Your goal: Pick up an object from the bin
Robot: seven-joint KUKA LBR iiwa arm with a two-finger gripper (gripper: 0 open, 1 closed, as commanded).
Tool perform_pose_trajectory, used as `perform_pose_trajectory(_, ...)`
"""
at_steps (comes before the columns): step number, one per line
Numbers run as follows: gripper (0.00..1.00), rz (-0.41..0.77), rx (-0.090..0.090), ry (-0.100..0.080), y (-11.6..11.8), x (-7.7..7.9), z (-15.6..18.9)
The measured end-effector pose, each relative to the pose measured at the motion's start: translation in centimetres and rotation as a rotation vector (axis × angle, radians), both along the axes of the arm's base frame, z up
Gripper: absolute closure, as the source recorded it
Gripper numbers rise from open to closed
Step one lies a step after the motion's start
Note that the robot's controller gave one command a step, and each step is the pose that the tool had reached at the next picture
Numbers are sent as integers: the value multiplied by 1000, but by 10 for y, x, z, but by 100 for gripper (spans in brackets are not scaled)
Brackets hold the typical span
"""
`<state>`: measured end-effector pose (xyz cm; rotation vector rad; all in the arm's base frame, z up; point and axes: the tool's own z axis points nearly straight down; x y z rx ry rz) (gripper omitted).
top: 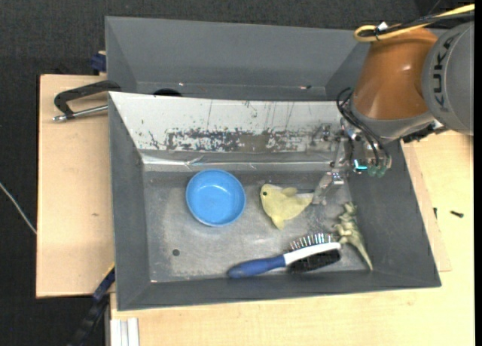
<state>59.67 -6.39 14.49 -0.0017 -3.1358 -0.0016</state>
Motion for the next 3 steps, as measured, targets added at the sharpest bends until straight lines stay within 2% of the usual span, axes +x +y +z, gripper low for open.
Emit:
perform_pose_trajectory(1, 0, 318, -1, -13, 43, -51, -72)
perform_pose_trajectory(2, 100, 319, -2, -12, 42, -50, -68)
perform_pose_trajectory(3, 100, 361, -2, -20, 41, -61, 68)
